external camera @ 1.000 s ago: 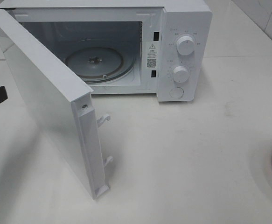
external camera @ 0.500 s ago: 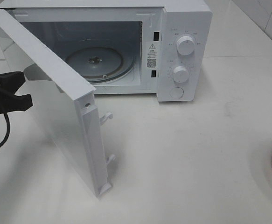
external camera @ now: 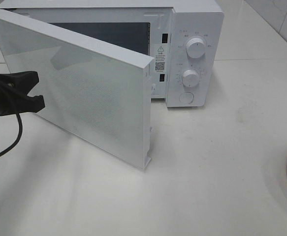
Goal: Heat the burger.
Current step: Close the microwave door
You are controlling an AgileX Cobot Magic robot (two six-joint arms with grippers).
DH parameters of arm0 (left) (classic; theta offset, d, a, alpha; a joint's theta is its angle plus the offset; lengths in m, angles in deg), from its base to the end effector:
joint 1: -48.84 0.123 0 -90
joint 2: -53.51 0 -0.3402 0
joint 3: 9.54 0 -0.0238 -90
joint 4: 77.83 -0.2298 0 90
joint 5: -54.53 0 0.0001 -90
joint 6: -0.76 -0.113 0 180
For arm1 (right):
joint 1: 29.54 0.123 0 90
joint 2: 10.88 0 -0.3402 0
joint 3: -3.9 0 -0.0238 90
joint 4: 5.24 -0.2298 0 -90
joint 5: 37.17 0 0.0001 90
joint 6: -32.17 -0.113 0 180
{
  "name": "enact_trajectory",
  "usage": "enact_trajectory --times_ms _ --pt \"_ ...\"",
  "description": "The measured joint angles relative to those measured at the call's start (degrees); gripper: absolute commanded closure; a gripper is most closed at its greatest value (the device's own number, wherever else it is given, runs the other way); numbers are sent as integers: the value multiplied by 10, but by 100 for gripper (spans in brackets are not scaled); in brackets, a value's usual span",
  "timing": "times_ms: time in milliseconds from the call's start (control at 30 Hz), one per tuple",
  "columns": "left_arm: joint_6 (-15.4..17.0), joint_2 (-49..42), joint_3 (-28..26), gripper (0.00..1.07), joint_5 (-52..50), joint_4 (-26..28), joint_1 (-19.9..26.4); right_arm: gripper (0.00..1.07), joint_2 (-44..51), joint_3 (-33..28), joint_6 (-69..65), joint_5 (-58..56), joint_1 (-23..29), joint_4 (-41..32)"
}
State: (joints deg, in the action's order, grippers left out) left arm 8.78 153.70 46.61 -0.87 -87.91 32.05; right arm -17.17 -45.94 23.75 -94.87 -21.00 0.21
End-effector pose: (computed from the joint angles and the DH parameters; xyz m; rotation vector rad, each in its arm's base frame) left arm 0.2670 -0.0976 0.2348 0.3296 1.7508 -0.3680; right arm -0.0555 -0.0175 0.2627 -0.0005 1.9841 0.0792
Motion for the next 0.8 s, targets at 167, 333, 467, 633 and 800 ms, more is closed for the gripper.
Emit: enact_trajectory --times_ms 167,333,467,633,800 --pt "4 13 -17 107 -1 -1 -2 39 0 0 0 0 0 0" --pt "4 33 -42 107 -1 2 -30 39 0 0 0 0 0 0" --pt "4 54 -56 107 -1 16 -52 39 0 0 0 0 0 0" --pt "3 80 -80 107 -1 38 -83 39 0 0 0 0 0 0" --pt "3 105 -118 107 7 50 -107 39 0 0 0 0 0 0"
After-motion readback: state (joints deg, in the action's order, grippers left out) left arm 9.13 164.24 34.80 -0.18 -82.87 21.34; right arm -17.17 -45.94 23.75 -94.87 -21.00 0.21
